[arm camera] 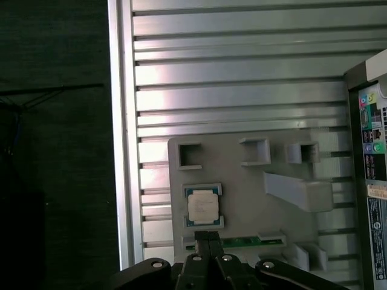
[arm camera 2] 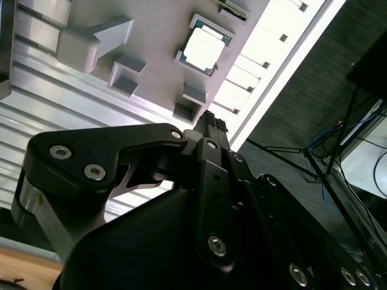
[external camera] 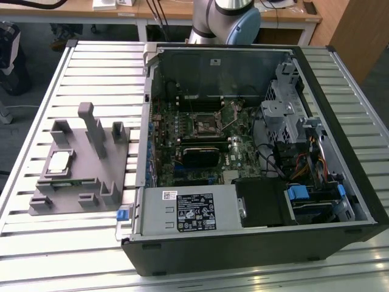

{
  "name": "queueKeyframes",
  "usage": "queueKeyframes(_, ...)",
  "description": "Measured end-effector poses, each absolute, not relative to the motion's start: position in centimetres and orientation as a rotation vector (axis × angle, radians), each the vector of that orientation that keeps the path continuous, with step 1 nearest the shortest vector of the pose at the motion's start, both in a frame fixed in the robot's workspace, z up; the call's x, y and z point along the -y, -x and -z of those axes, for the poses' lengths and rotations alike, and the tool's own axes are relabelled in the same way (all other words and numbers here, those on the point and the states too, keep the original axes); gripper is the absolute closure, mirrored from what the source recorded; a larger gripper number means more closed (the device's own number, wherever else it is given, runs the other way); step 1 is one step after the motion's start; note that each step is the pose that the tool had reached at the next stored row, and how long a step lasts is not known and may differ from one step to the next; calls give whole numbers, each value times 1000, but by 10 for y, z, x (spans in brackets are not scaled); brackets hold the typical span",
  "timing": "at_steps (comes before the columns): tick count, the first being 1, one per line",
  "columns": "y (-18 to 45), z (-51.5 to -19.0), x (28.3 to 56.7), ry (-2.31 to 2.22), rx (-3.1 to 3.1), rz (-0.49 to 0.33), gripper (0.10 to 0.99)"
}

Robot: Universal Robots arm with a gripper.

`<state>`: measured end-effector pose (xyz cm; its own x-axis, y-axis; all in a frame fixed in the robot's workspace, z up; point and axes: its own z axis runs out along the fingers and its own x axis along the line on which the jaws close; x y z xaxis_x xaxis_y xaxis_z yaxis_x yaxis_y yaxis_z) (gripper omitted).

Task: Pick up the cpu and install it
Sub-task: 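Pick up the cpu and move it towards the insertion slot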

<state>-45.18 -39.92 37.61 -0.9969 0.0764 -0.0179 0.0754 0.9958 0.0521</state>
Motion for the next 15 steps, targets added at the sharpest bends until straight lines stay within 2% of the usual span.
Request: queueKeyframes(15,452,-354,407,-87,-3136,-89,980)
